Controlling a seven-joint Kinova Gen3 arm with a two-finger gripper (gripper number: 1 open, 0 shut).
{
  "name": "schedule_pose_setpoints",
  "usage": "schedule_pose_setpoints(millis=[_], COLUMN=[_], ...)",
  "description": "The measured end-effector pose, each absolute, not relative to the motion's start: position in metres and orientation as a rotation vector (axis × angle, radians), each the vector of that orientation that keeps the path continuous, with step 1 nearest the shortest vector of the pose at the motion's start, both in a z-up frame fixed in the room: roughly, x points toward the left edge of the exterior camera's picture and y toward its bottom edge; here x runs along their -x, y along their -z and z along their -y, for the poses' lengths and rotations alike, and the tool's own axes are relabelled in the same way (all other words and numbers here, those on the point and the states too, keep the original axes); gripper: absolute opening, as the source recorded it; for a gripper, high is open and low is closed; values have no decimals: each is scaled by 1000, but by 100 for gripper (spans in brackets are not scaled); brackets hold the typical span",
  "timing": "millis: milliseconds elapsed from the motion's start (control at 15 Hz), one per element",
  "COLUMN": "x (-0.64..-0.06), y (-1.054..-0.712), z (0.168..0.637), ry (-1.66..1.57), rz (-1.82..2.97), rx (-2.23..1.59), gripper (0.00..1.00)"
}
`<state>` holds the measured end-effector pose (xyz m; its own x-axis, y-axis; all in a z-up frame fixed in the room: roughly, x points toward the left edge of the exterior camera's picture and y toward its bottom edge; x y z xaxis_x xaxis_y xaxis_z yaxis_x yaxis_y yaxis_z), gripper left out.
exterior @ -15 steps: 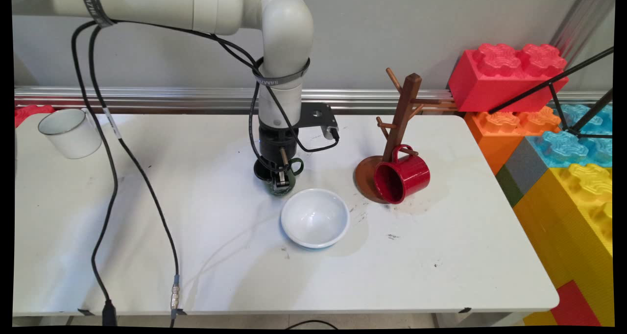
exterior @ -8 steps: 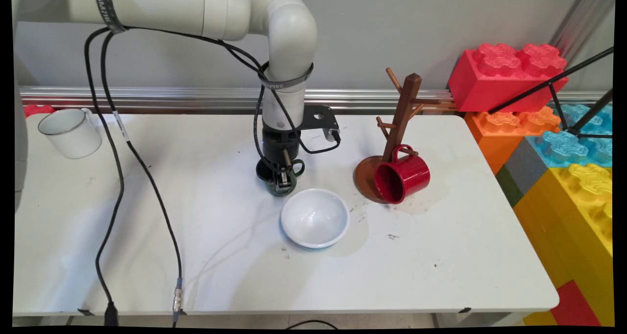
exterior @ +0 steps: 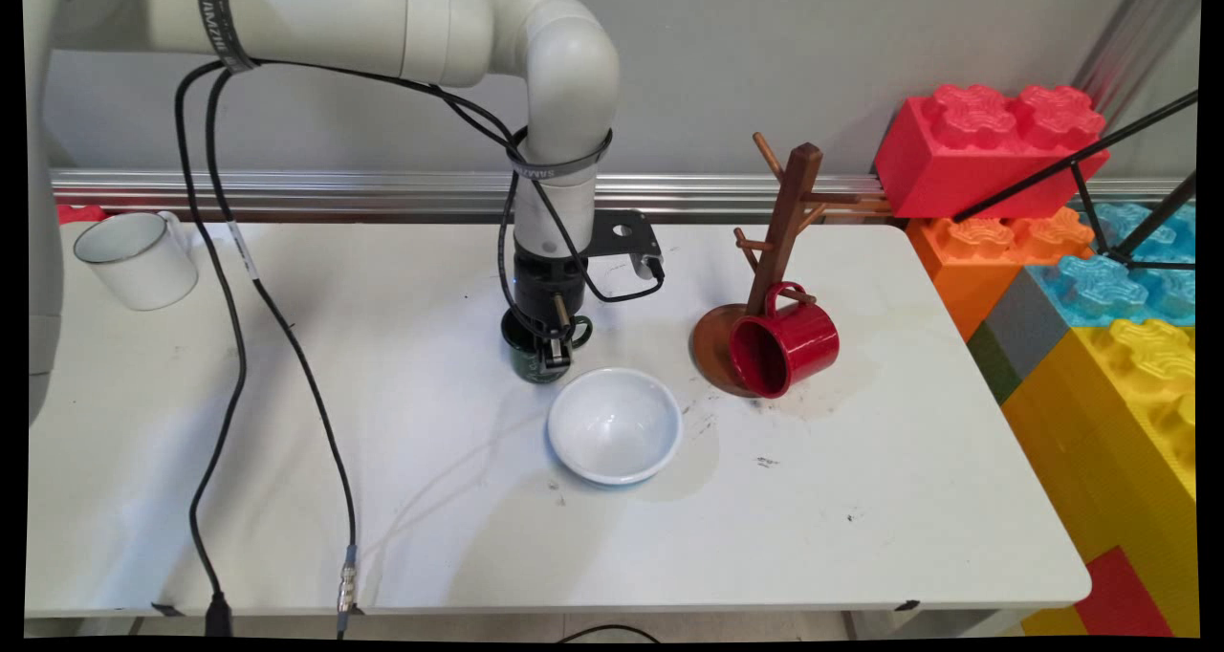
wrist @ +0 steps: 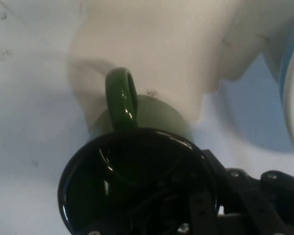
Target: Place the picked object on the table
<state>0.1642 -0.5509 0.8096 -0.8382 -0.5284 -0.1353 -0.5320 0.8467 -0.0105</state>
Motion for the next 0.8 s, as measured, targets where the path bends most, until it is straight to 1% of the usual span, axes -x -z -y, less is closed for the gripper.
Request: schedule_pose_setpoints(millis=[133,200,800], x=[-167,-167,-166], y=[-809,-809,-809], z=[553,555,561], ry=[-35,-31,-20], rz=[-2894,-2900,-2932], rx=[836,838,821], gripper=[0,100,100])
